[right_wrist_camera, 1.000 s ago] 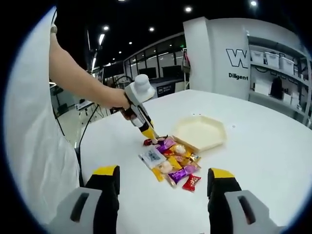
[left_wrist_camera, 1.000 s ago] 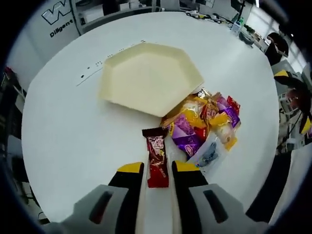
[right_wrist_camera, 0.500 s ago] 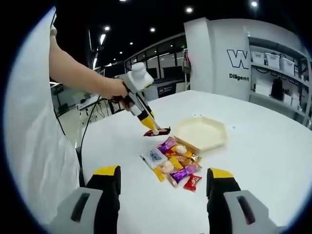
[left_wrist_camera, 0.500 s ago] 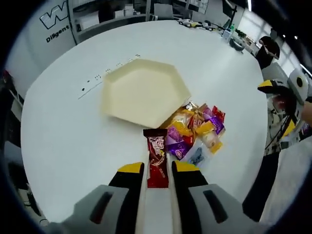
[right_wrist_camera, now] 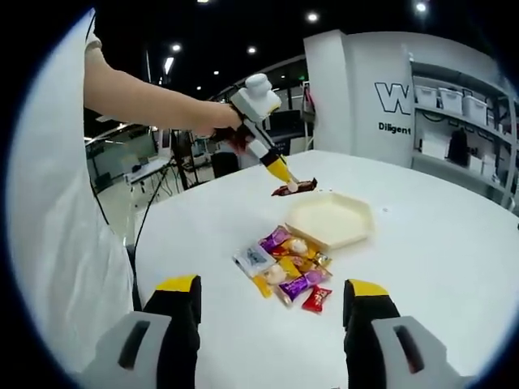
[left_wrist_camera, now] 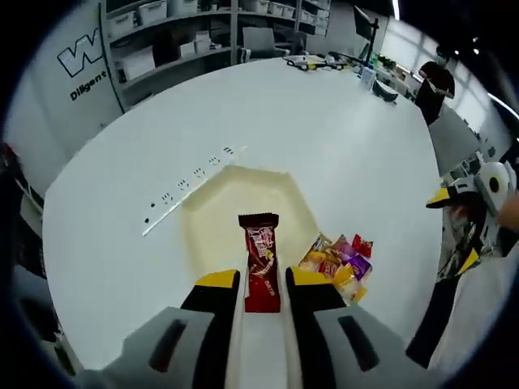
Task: Place the target food into the container with the food tongs after gripping and lifting it, then release it inside without dropping or visibly crushing the food.
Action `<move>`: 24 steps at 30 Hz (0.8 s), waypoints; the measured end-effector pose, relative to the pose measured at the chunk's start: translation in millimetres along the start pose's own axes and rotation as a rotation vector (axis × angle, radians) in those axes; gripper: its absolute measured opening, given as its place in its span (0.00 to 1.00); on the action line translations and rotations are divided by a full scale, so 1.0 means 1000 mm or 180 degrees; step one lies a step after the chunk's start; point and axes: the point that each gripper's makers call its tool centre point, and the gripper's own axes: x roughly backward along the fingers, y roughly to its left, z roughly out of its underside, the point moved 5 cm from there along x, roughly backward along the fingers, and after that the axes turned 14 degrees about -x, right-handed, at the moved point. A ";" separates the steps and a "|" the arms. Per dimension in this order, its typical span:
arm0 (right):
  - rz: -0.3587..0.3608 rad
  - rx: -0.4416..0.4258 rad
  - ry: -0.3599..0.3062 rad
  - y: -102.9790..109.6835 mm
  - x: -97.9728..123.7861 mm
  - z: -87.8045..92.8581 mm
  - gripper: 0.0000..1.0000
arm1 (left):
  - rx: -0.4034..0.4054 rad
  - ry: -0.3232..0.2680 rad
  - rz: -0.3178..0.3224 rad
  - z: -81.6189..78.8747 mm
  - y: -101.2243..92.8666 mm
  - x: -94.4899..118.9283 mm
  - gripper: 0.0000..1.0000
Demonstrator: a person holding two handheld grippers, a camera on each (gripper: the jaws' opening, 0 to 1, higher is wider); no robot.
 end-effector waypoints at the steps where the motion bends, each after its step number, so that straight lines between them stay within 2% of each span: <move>1: 0.0006 0.0002 0.0001 -0.001 0.000 0.000 0.69 | -0.0019 -0.0003 -0.0014 -0.004 0.002 -0.001 0.20; 6: 0.0025 -0.0005 -0.0011 -0.004 0.002 -0.002 0.69 | -0.0059 -0.0032 -0.0048 -0.019 0.013 -0.005 0.21; 10: 0.0035 -0.0007 -0.0002 -0.006 0.003 -0.002 0.69 | -0.0057 -0.0047 -0.0076 -0.025 0.019 -0.007 0.21; 24: 0.0025 0.0003 0.0011 -0.006 0.001 -0.003 0.69 | 0.0007 -0.0111 -0.0108 -0.029 0.024 -0.007 0.22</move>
